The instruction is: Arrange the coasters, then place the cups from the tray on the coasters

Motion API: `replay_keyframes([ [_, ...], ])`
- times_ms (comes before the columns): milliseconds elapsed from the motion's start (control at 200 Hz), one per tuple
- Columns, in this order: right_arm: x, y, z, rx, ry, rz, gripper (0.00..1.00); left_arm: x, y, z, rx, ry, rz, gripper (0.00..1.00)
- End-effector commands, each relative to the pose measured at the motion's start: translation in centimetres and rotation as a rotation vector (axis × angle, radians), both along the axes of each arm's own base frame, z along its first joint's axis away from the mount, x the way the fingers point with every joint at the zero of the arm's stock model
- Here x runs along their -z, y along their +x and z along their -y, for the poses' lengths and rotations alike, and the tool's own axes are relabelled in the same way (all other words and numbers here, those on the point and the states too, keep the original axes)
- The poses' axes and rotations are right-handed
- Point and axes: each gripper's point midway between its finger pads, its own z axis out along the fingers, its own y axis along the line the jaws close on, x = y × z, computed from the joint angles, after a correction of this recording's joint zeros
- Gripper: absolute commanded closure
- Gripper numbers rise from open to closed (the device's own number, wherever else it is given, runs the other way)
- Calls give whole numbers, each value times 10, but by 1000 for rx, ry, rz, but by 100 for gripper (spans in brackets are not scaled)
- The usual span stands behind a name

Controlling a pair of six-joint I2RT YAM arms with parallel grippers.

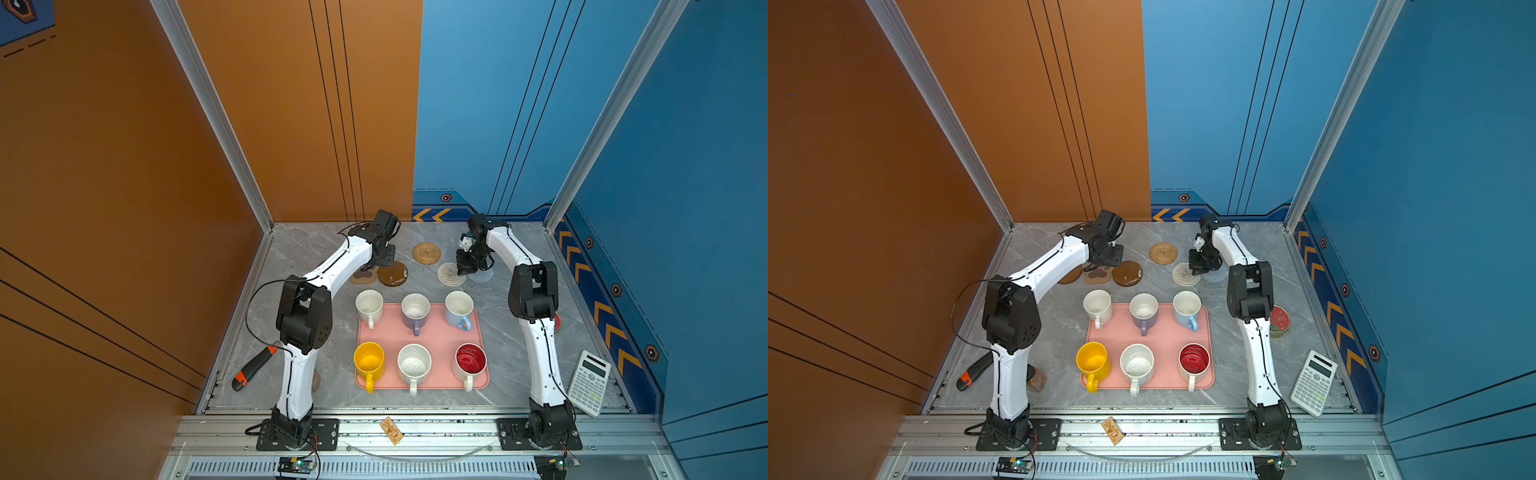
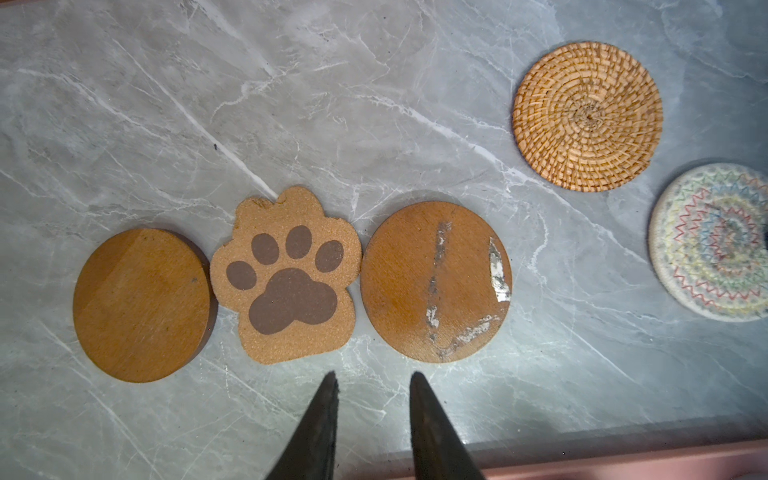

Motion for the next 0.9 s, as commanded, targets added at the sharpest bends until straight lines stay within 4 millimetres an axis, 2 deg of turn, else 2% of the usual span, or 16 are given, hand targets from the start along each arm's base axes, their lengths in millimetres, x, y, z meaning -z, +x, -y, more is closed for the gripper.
replay_keyframes([
  [0,30,-8,32,50,-88,-80,96,-12,-4,-10,-28,7,19,69],
  [250,28,-3,45,80,-85,-71,96,-15,-4,-11,-28,12,26,69],
  [391,23,2,42,88,-46,-58,98,-16,-5,-12,-29,9,27,69],
  [576,-16,22,37,133,47,49,98,-23,-5,-9,-25,2,41,69],
  [721,-44,33,47,167,63,125,96,-28,-8,-8,-21,2,51,69],
  [891,-42,30,69,205,27,116,95,-32,-12,-9,-21,7,58,69],
])
